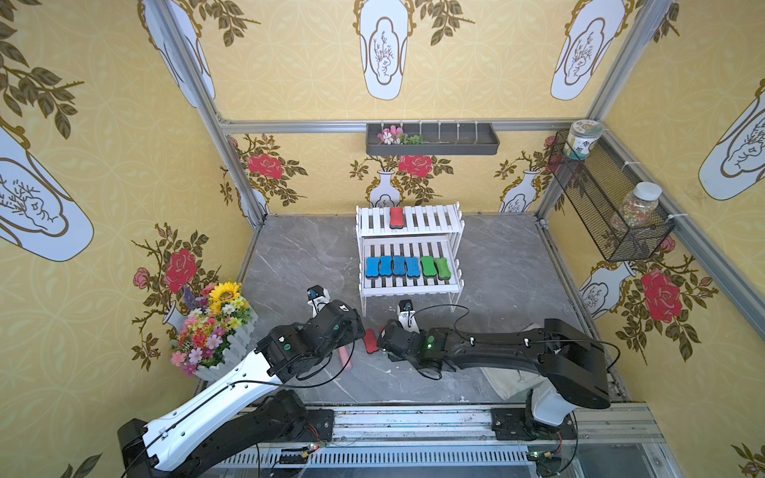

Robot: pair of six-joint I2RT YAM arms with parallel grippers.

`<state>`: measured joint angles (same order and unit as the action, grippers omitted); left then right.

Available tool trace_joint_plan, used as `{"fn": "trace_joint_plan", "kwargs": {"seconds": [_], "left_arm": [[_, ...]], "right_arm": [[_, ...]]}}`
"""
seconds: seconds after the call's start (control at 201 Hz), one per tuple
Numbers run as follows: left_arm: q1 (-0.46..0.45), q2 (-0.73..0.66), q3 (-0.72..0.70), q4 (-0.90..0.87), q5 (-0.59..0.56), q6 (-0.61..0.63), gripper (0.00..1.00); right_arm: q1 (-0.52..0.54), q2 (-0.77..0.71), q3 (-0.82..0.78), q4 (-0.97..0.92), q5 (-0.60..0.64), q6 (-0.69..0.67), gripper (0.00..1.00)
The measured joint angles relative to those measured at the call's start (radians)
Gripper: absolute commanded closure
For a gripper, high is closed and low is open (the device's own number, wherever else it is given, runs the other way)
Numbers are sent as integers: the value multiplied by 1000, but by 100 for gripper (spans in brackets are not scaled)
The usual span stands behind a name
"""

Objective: Remove the whiteboard erasers from the shelf
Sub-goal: Place the whiteboard eraser at the center of the board, then move the whiteboard eraser to the center of the board.

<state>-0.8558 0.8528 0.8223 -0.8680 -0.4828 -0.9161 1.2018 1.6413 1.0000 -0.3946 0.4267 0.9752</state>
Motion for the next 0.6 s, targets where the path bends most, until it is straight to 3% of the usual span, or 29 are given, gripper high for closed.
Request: {"fn": "trace_joint_plan", "kwargs": {"seconds": [0.269, 0.602], "left_arm": [[0, 2, -14, 8, 5, 3, 1], [0, 10, -12, 7, 8, 8, 1]], "right_arm": [[-18, -87, -97, -138, -60, 19, 35], [-72, 21, -94, -109, -111, 16, 43]]}}
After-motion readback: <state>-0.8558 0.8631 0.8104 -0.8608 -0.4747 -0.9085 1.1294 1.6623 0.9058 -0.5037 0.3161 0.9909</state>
